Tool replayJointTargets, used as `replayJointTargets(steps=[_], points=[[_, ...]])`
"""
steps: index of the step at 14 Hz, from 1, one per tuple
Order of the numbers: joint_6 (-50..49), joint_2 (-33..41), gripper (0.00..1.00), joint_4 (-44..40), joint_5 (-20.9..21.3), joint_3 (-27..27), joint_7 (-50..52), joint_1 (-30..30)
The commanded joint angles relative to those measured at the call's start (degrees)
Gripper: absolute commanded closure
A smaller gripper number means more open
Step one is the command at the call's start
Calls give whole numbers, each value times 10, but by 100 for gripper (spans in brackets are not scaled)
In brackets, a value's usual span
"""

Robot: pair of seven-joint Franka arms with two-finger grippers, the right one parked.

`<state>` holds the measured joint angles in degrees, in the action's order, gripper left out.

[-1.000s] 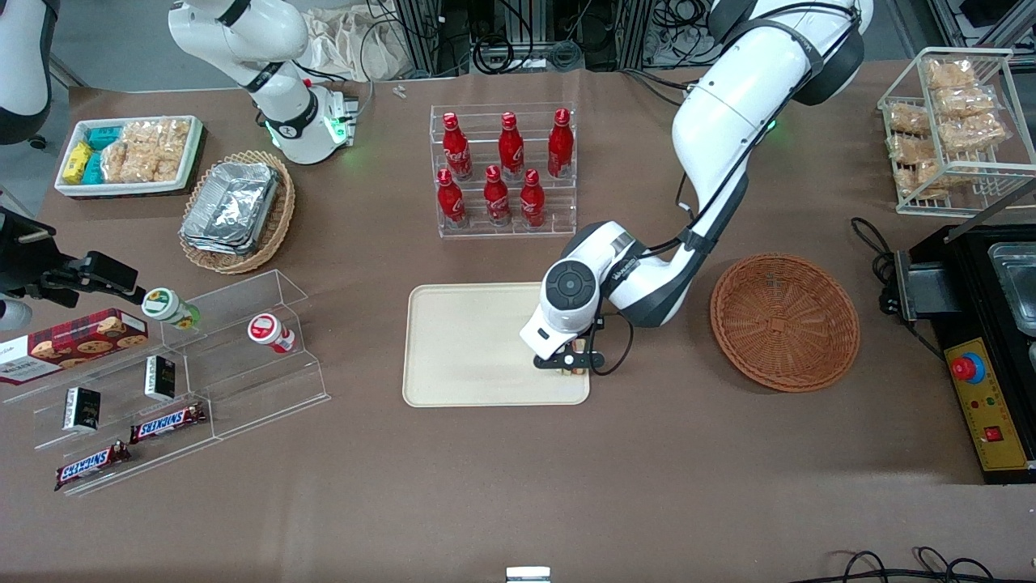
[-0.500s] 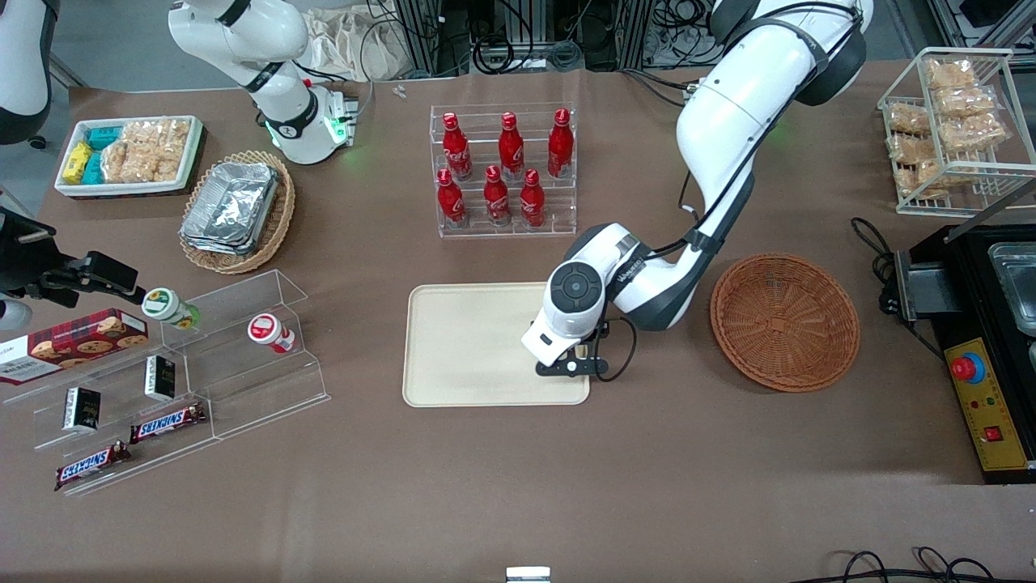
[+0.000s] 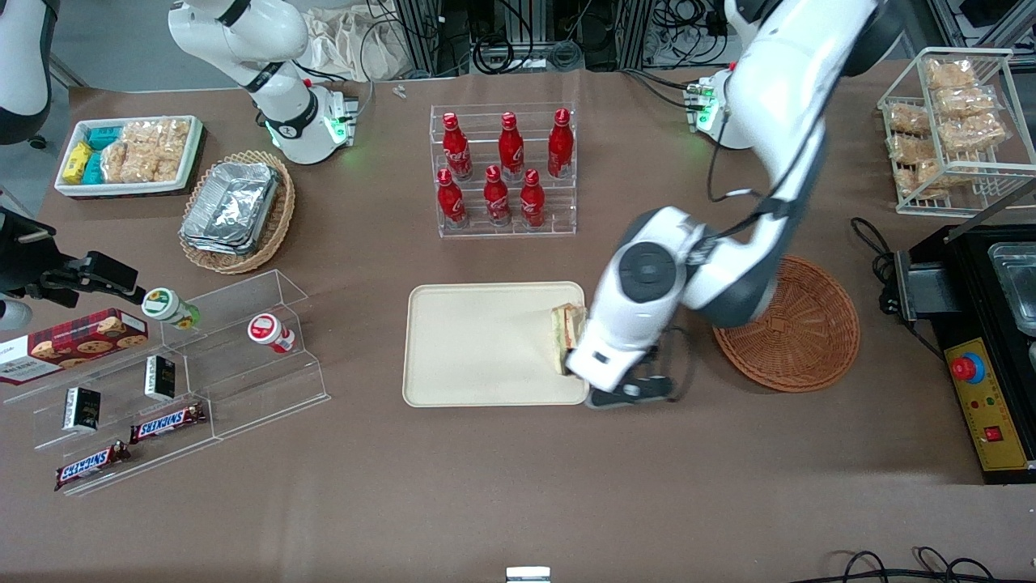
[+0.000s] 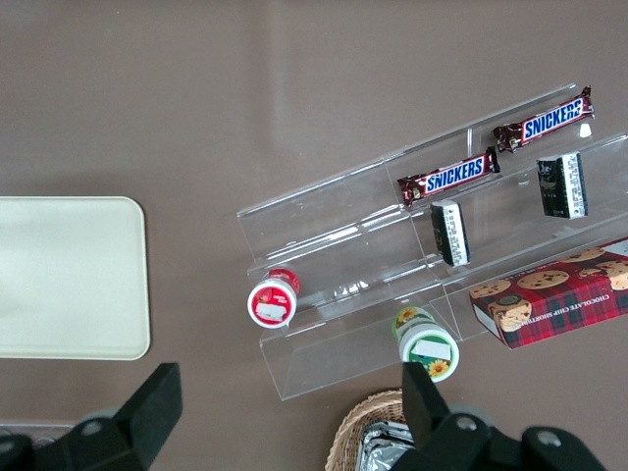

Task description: Place sandwich from basket to tray

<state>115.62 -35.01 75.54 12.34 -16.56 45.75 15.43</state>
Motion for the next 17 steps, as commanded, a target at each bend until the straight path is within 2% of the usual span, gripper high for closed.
replayJointTargets(steps=[1,3,5,6,8,10,13,15,17], points=[[-39,75,0,21,-17,-6,-20,-60],[-63,93,0,24,-35,-5,-57,-98],[-114,113,0,24,-35,17,-138,-99],[-131,124,0,26,-41,50,-178,-91],[-162,149,0,35,-92,123,-266,-75],[-186,178,0,57,-124,165,-360,-81],[-187,201,0,96,-121,219,-451,-82],[-189,201,0,102,-110,231,-498,-83],[-189,196,0,94,-96,232,-502,-83]])
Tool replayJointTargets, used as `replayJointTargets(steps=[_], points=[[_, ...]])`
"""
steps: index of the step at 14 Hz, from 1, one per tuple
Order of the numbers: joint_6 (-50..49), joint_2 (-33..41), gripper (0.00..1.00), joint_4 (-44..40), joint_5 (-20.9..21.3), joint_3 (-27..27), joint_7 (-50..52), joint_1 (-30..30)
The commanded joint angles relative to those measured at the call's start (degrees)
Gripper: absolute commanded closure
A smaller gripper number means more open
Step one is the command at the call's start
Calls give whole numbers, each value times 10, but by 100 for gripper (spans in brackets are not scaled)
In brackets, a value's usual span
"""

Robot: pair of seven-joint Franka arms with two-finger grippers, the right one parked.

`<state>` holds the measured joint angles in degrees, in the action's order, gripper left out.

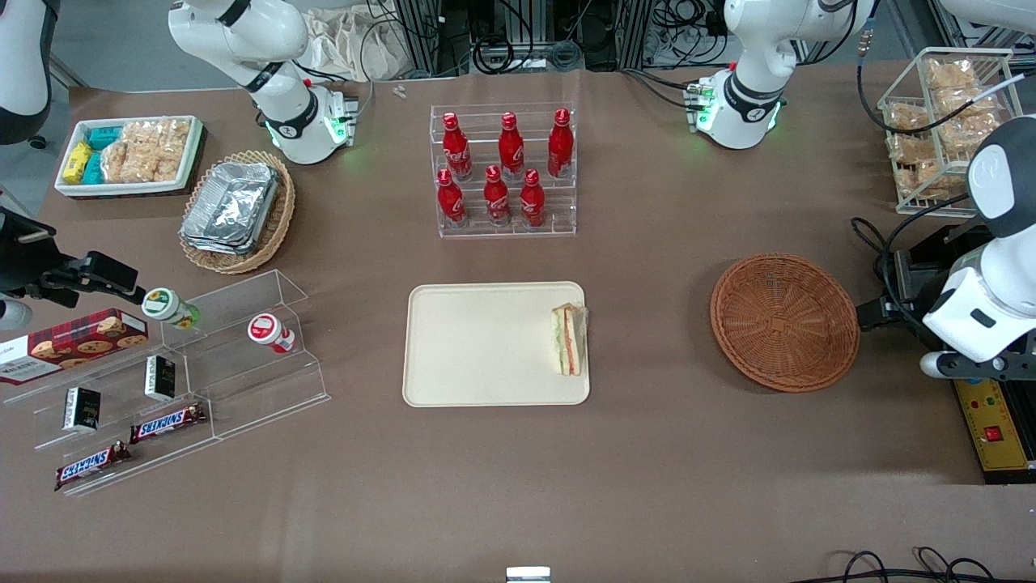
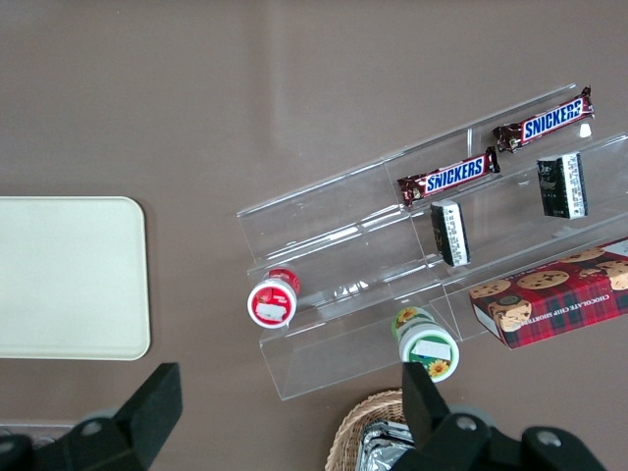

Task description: Place sandwich from basket to tray

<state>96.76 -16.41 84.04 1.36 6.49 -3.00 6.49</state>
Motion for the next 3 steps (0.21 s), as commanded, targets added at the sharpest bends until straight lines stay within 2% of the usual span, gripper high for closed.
replayJointTargets(steps=[1,3], points=[[2,9,0,7,14,0,-17,7],[2,-6,0,-25,12,-2,-12,11]])
